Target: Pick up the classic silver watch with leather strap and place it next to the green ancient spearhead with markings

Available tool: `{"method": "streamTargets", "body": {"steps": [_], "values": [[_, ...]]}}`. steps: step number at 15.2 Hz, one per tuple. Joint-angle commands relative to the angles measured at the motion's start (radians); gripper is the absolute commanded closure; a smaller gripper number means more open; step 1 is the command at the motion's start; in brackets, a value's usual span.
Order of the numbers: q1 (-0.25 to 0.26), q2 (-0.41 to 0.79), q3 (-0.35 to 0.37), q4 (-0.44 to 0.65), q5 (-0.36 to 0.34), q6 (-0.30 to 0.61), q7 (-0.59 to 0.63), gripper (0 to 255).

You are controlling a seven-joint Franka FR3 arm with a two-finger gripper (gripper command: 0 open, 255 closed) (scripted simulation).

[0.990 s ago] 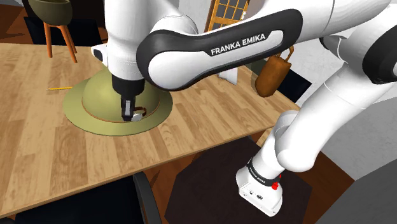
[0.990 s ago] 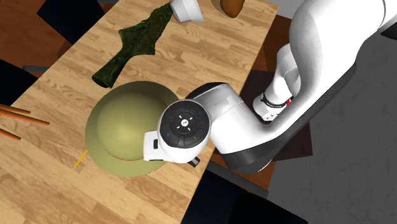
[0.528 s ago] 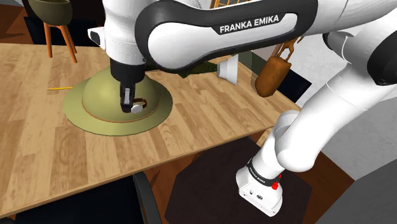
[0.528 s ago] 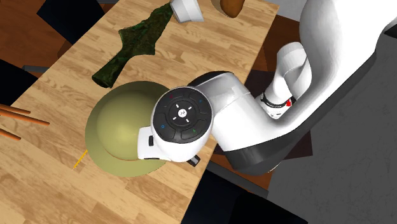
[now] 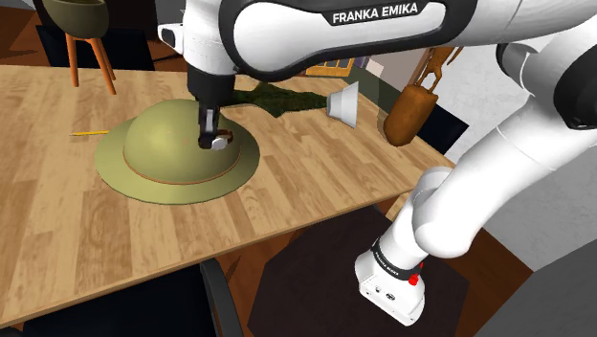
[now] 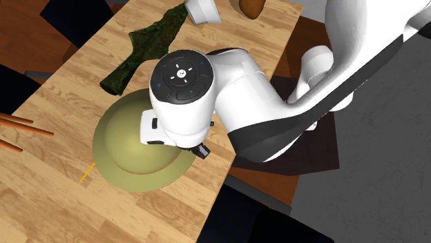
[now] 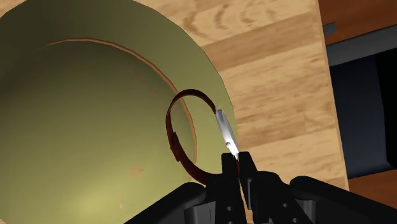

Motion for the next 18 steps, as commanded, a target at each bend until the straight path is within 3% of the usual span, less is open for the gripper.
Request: {"method": "streamTargets", "body": {"steps": [1, 10, 18], "values": [[-0.018, -0.020, -0.030, -0.022, 0.009, 0.004, -0.054, 255], [-0.105, -0.036, -0.170, -0.049, 0.013, 0.017, -0.282, 255], [-0.185, 0.018, -0.285, 0.005, 0.008, 0.018, -0.473, 255]]}}
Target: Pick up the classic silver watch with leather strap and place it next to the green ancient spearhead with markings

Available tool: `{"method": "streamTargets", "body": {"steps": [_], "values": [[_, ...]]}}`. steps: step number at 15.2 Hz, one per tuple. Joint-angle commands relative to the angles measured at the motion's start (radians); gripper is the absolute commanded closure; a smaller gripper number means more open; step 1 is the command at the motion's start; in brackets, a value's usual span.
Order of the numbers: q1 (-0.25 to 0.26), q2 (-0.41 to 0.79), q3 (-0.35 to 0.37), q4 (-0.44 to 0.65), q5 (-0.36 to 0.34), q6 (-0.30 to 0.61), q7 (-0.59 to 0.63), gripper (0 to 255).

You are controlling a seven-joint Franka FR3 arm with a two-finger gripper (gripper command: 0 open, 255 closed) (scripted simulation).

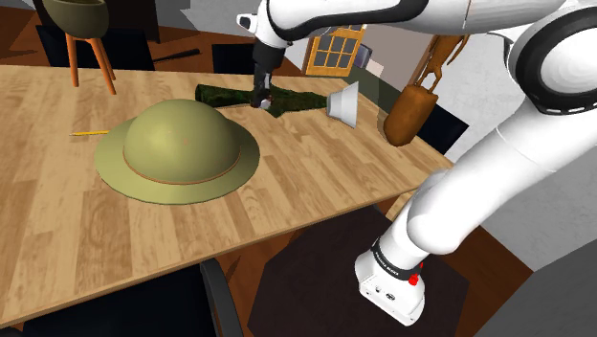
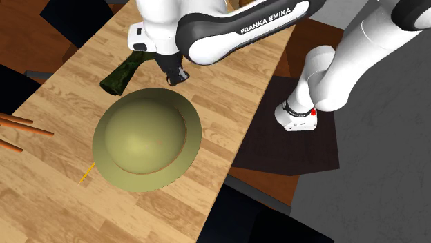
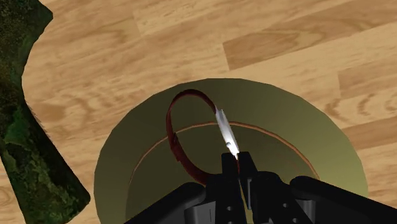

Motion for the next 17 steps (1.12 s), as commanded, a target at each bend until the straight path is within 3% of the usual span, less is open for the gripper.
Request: {"method": "streamTargets", "body": {"steps": [1, 9, 17], "values": [[-0.018, 0.024, -0.025, 0.023, -0.001, 0.001, -0.044, 255], [-0.104, 0.156, -0.130, 0.175, 0.013, -0.021, -0.241, 255], [-0.105, 0.177, -0.129, 0.091, 0.015, 0.083, -0.244, 255]]}}
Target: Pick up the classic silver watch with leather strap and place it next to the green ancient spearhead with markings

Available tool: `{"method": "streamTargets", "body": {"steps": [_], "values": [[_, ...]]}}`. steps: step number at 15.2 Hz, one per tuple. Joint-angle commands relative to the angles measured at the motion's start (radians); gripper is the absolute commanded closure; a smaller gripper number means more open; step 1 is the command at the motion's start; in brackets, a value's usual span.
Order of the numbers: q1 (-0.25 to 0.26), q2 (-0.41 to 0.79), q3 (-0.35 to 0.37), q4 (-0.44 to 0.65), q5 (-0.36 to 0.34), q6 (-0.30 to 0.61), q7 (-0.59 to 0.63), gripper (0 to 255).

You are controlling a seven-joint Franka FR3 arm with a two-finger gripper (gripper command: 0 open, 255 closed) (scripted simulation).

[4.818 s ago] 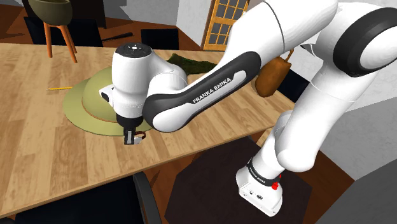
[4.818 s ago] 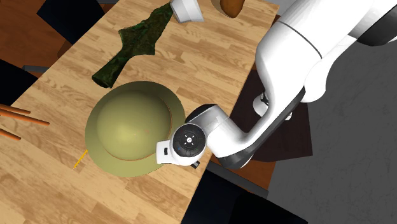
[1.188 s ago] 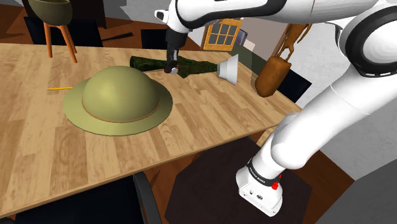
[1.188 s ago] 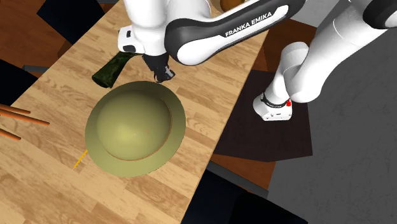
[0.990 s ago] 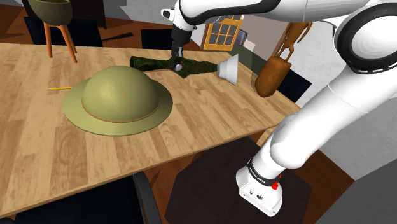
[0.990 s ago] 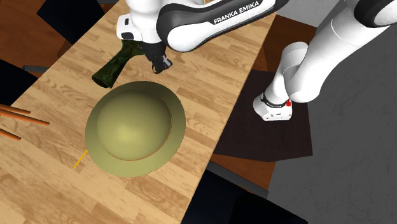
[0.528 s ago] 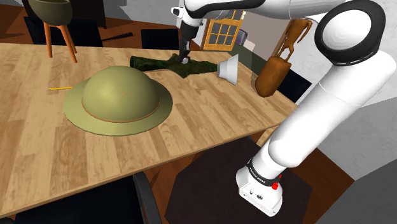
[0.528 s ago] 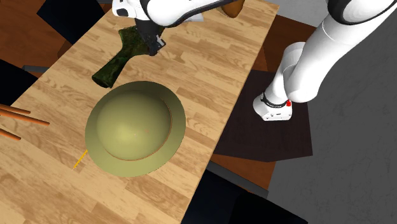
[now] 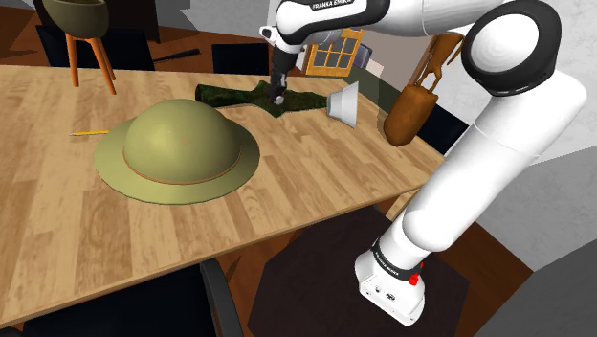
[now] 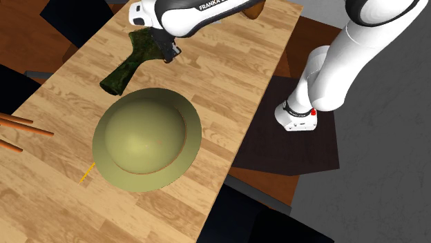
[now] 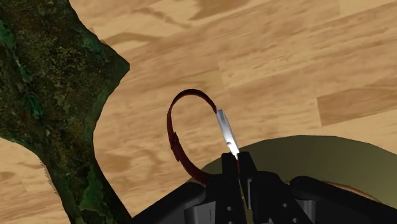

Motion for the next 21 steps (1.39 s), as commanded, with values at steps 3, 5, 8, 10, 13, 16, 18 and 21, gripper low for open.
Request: {"method": "streamTargets", "body": {"steps": [3, 5, 8, 10, 13, 16, 18, 21], "values": [[0.001, 0.013, 0.001, -0.037, 0.001, 0.051, 0.000, 255], [0.001, 0.022, 0.001, -0.054, 0.002, 0.077, -0.001, 255], [0.001, 0.036, 0.001, -0.078, 0.003, 0.115, -0.003, 255], [0.001, 0.047, 0.001, -0.094, 0.004, 0.141, -0.004, 255], [0.001, 0.064, 0.001, -0.115, 0.006, 0.179, -0.005, 255], [0.001, 0.082, 0.001, -0.134, 0.008, 0.217, -0.007, 255], [0.001, 0.096, 0.002, -0.146, 0.009, 0.242, -0.008, 255], [0.000, 0.118, 0.002, -0.162, 0.011, 0.280, -0.010, 255]]}}
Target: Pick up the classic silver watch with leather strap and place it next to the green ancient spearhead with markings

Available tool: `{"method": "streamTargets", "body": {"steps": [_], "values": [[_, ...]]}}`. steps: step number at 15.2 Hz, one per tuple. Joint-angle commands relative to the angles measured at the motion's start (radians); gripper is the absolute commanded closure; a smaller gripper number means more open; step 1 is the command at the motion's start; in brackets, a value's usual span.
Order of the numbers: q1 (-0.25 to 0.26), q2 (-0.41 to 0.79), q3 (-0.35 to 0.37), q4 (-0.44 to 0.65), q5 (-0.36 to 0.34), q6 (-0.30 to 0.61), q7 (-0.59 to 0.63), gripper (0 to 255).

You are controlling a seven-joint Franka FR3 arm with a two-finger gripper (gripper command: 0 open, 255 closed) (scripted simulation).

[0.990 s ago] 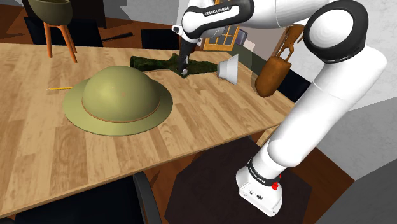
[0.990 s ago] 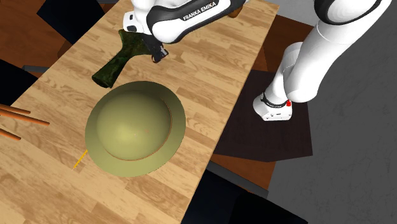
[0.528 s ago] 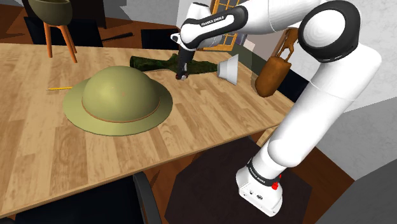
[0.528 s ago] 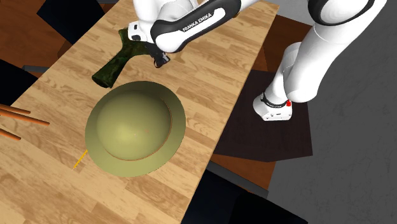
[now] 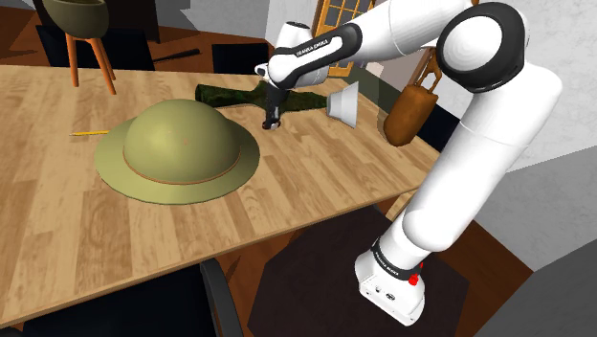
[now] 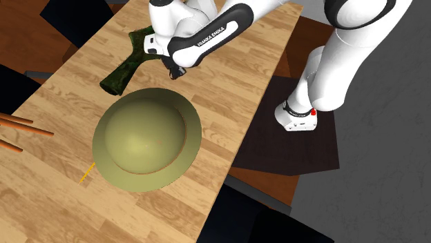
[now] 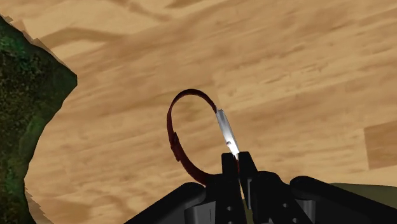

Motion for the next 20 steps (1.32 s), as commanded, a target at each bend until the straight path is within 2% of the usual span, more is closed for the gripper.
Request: {"method": "streamTargets", "body": {"steps": [1, 8, 9, 14, 18, 20], "values": [[-0.001, 0.013, 0.000, -0.007, 0.001, 0.021, -0.002, 255], [-0.001, 0.013, 0.000, -0.007, 0.001, 0.021, -0.002, 255], [-0.001, 0.013, 0.000, -0.007, 0.001, 0.021, -0.002, 0], [-0.001, 0.013, 0.000, -0.007, 0.001, 0.021, -0.002, 0], [-0.001, -0.067, -0.002, 0.027, -0.005, -0.093, 0.002, 0], [-0.001, -0.067, -0.002, 0.026, -0.005, -0.093, 0.002, 0]]}}
